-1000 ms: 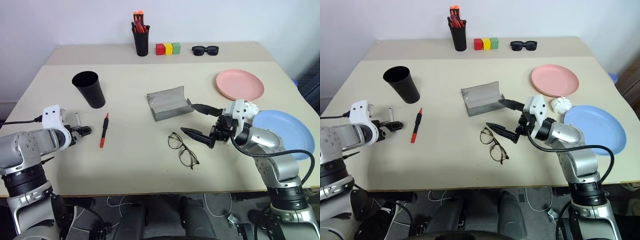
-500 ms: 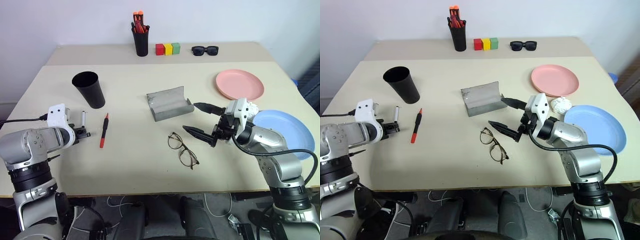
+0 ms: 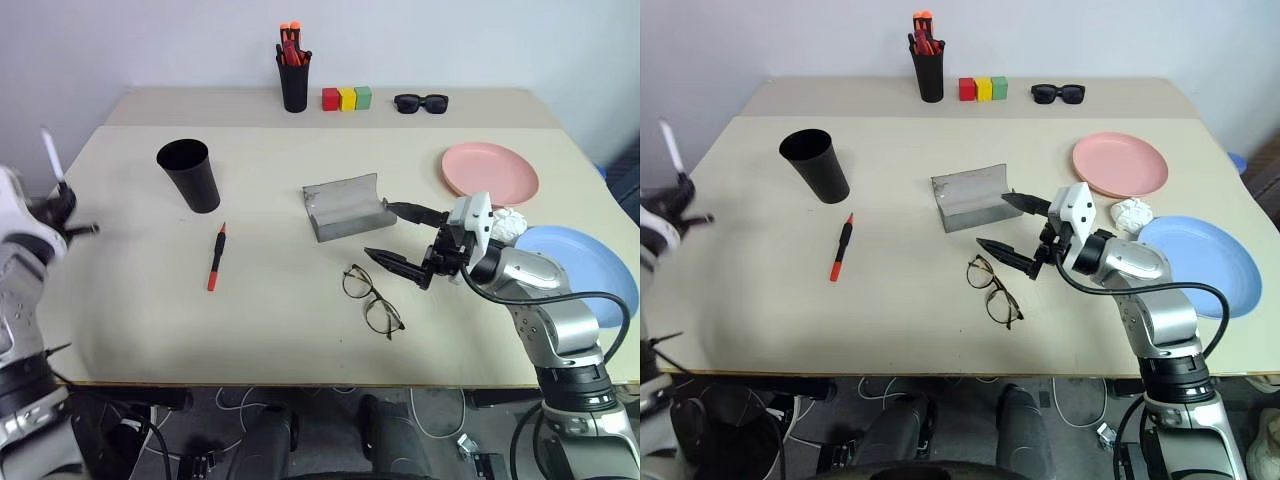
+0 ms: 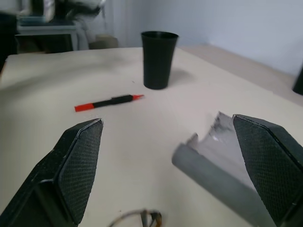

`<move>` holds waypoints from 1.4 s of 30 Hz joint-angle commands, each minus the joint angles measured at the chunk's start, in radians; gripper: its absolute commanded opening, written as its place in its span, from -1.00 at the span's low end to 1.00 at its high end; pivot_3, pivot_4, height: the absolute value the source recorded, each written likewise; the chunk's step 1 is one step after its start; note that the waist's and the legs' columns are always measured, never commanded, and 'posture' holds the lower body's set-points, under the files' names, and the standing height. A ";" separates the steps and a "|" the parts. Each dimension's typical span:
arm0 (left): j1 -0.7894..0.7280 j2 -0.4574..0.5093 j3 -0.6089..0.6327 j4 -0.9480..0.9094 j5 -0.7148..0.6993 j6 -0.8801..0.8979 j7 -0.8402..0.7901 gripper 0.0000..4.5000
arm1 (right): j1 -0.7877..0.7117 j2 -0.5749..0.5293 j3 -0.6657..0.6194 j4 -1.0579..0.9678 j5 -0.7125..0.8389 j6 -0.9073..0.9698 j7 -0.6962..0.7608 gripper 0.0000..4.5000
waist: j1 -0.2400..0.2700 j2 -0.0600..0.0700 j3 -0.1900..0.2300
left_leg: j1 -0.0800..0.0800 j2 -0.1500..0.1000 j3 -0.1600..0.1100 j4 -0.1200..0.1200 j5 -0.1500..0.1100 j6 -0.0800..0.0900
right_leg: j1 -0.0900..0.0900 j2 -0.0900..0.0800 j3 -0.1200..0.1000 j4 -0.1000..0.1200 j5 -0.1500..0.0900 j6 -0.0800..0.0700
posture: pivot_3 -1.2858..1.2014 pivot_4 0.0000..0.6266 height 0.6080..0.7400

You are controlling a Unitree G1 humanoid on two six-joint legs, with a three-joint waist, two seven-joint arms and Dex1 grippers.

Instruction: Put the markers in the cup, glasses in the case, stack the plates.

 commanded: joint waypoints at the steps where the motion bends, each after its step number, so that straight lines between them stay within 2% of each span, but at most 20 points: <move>1: -0.136 -0.009 -0.066 0.127 0.013 -0.217 -0.062 -0.98 | -0.021 0.004 -0.010 -0.010 0.003 -0.014 0.001 1.00 | -0.004 0.000 0.000 | 0.000 0.000 0.000 0.000 0.000 0.000 | 0.000 0.000 0.000 0.000 0.000 0.000 | 0.03 -0.52 1.00; 7: -0.299 -0.055 -0.172 0.406 0.062 -0.477 -0.126 -0.98 | -0.010 -0.002 -0.023 -0.033 0.002 -0.010 -0.013 1.00 | -0.025 0.000 0.000 | 0.001 0.000 0.001 -0.001 0.000 0.000 | -0.001 0.000 0.000 0.001 0.000 0.001 | 0.03 -0.52 1.00; 13: -0.323 -0.109 -0.213 0.578 0.063 -0.639 -0.177 -0.98 | 0.018 -0.006 -0.033 -0.059 0.006 -0.006 -0.035 1.00 | -0.033 0.000 0.000 | 0.000 0.000 0.001 -0.001 -0.001 0.002 | -0.002 0.000 0.000 0.001 0.001 0.001 | 0.03 -0.52 1.00; 18: -0.263 -0.146 -0.213 0.547 0.042 -0.654 -0.167 -0.98 | 0.030 -0.012 -0.043 -0.066 0.010 -0.006 -0.043 1.00 | -0.030 0.000 0.000 | 0.000 0.000 0.001 -0.001 -0.001 0.002 | -0.001 0.000 0.000 0.001 0.001 0.002 | 0.03 -0.52 1.00; 27: -0.218 -0.148 -0.217 0.505 0.015 -0.632 -0.149 -0.98 | 0.019 -0.010 -0.039 -0.047 0.005 -0.011 -0.032 1.00 | -0.028 0.000 0.000 | 0.000 0.000 0.001 -0.001 -0.001 0.002 | -0.001 0.000 0.000 0.001 0.001 0.002 | 0.03 -0.52 1.00; 31: -0.216 -0.147 -0.224 0.512 0.004 -0.631 -0.169 -0.20 | 0.019 -0.010 -0.038 -0.051 0.005 -0.010 -0.030 1.00 | -0.029 0.000 0.000 | 0.000 0.000 0.001 0.000 -0.001 0.002 | -0.001 0.000 0.000 0.001 0.001 0.002 | 0.03 -0.52 1.00; 36: -0.219 -0.149 -0.229 0.518 0.009 -0.640 -0.168 0.94 | 0.022 -0.012 -0.040 -0.057 0.006 -0.007 -0.032 1.00 | -0.029 0.000 0.000 | 0.000 0.000 0.001 0.000 -0.001 0.002 | -0.001 0.000 0.000 0.001 0.001 0.002 | 0.03 -0.52 1.00; 38: -0.222 -0.155 -0.225 0.505 -0.007 -0.630 -0.176 0.97 | 0.024 -0.013 -0.041 -0.057 0.005 -0.008 -0.032 1.00 | -0.029 0.000 0.000 | 0.000 0.000 0.001 0.000 -0.001 0.002 | -0.001 0.000 0.000 0.001 0.001 0.002 | 0.03 -0.52 1.00; 42: -0.182 -0.144 -0.263 0.350 -0.051 -0.399 -0.185 0.97 | 0.030 -0.013 -0.043 -0.060 0.004 -0.007 -0.036 1.00 | -0.029 0.000 0.000 | 0.000 0.000 0.001 0.000 -0.001 0.002 | -0.001 0.000 0.000 0.001 0.001 0.002 | 0.03 -0.52 1.00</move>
